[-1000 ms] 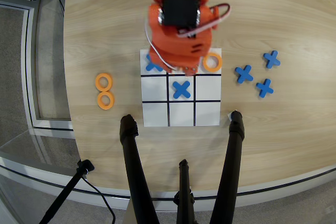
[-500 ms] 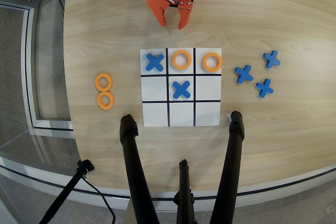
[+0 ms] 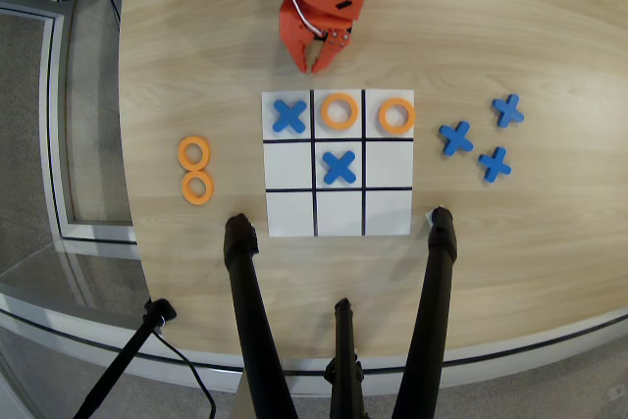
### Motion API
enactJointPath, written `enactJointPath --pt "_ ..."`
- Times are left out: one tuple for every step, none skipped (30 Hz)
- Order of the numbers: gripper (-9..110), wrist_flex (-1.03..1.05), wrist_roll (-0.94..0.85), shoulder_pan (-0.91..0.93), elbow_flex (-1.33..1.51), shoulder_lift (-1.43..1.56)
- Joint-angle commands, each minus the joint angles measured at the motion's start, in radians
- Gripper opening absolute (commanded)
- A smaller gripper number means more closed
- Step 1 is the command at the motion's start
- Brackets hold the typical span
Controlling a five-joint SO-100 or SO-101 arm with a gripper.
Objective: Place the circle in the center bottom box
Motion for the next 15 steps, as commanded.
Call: enactJointPath --pt "0 0.032 -0.009 0.112 0.057 -0.003" --pt "0 0.034 -0.009 0.167 0.057 -0.003" --pt "0 0.032 -0.014 0.233 0.057 0.000" --pt "0 0.049 -0.014 0.322 0.057 0.021" --pt "0 0.077 -0.014 0.416 0.057 0.035" --pt "0 0.092 -0.014 0.506 0.057 0.034" --pt "0 0.095 -0.014 0.600 0.057 0.034" --pt "0 0.086 -0.014 0.686 0.057 0.034" --pt "0 0.092 -0.014 0.761 0.057 0.032" --pt "0 0.114 -0.014 0.845 0.057 0.032" --pt "0 0.114 -0.002 0.937 0.057 0.032" --pt "0 0.114 -0.002 1.023 0.057 0.032" --pt "0 0.114 0.000 1.104 0.057 0.032" --pt "0 0.114 0.000 1.178 0.057 0.032" --pt "0 0.114 0.000 1.244 0.057 0.032"
